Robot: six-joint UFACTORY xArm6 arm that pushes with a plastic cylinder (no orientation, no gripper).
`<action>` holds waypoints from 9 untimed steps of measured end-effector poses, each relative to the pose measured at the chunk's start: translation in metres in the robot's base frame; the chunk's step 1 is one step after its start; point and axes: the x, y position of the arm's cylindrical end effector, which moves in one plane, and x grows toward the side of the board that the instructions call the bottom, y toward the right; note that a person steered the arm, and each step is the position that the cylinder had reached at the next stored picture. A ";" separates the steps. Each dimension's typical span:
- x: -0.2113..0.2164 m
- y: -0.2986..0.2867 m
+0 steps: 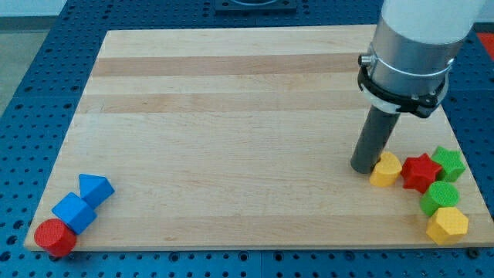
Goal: Slide the yellow heart into the red star
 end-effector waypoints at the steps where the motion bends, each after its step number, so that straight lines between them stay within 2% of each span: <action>1: 0.000 0.005; 4: 0.000 0.016; 7: -0.079 -0.151; 9: -0.093 -0.172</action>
